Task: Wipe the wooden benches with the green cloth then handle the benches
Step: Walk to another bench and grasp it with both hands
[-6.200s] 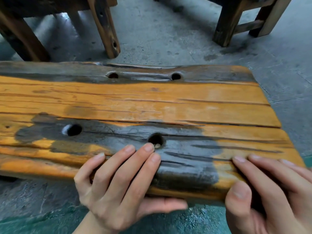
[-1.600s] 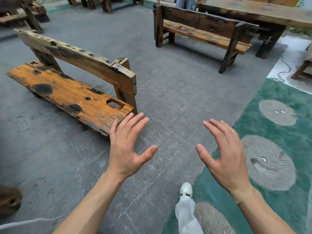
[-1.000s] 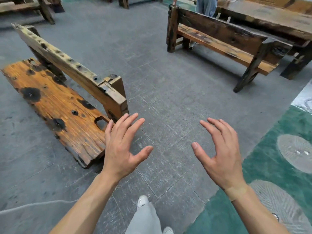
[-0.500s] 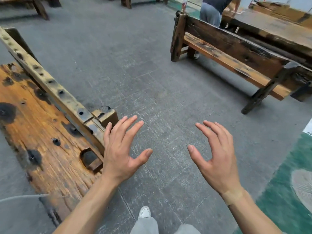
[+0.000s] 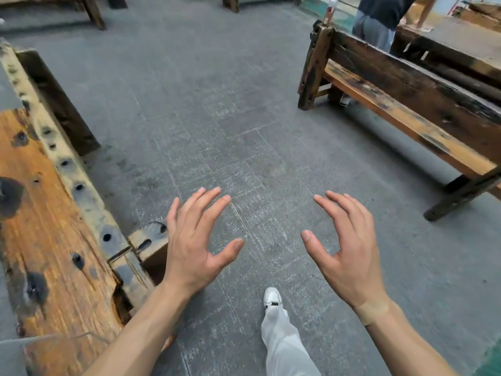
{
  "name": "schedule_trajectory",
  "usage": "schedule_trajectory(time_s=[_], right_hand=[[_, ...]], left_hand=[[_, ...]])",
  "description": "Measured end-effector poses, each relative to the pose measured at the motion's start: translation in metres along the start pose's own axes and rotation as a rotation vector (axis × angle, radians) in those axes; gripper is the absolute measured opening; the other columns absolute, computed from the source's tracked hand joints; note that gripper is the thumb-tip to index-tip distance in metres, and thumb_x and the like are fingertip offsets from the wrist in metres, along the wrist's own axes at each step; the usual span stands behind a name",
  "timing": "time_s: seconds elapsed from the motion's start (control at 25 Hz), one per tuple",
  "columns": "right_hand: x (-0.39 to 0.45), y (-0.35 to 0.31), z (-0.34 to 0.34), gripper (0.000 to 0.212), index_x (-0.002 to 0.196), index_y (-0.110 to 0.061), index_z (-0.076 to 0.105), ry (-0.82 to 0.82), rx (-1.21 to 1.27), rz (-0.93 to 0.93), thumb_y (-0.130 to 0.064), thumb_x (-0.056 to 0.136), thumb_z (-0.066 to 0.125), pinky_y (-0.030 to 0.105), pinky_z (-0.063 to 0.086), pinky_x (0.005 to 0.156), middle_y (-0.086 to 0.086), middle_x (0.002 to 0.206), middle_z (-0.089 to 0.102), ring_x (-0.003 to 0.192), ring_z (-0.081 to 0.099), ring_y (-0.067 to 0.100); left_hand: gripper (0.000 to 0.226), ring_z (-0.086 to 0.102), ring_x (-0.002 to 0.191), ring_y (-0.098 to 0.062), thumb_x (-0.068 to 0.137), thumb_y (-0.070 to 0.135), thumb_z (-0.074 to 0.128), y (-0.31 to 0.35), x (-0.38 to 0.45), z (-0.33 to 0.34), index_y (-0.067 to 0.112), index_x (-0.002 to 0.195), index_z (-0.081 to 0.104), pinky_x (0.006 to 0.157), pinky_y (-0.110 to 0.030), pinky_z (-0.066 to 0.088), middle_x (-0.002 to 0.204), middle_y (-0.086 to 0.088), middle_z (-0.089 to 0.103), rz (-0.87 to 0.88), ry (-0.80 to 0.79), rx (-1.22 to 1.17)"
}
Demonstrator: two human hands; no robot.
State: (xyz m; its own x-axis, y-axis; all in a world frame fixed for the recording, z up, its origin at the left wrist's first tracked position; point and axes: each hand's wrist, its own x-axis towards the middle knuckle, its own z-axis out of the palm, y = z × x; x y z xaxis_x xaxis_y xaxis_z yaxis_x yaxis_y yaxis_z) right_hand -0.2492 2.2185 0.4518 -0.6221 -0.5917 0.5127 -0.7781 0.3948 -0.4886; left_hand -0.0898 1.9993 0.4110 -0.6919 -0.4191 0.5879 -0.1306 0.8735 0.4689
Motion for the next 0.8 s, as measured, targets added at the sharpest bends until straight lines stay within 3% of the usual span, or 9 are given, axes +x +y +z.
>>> schedule_trajectory(time_s=[0.2,0.36,0.8], right_hand=[[0.127,0.059,0.035,0.055,0.137,-0.021,0.057,-0.099,0.073,-0.1,-0.05,0.09,0.059,0.052,0.037,0.111,0.001,0.141,0.053,0.14,0.041,0.027],[0.225,0.066,0.08,0.056,0.138,-0.021,0.057,-0.191,0.151,-0.238,-0.05,0.09,0.06,0.051,0.036,0.112,0.002,0.142,0.053,0.14,0.04,0.027],[0.373,-0.084,0.285,0.055,0.138,-0.022,0.057,-0.49,0.501,-0.716,-0.048,0.089,0.061,0.052,0.038,0.11,0.001,0.143,0.052,0.14,0.041,0.028]], left_hand=[[0.068,0.041,0.145,-0.026,0.095,0.074,0.04,-0.023,0.094,0.051,0.024,0.141,0.05,0.118,-0.065,0.02,0.149,-0.003,0.052,-0.096,0.093,0.069],[0.067,0.042,0.145,-0.027,0.095,0.072,0.042,-0.053,0.141,0.051,0.023,0.14,0.051,0.117,-0.066,0.021,0.149,-0.003,0.052,-0.184,0.18,0.173],[0.07,0.043,0.143,-0.024,0.095,0.074,0.039,-0.185,0.144,-0.032,0.022,0.139,0.054,0.116,-0.065,0.023,0.147,-0.002,0.054,-0.614,0.526,0.579]])
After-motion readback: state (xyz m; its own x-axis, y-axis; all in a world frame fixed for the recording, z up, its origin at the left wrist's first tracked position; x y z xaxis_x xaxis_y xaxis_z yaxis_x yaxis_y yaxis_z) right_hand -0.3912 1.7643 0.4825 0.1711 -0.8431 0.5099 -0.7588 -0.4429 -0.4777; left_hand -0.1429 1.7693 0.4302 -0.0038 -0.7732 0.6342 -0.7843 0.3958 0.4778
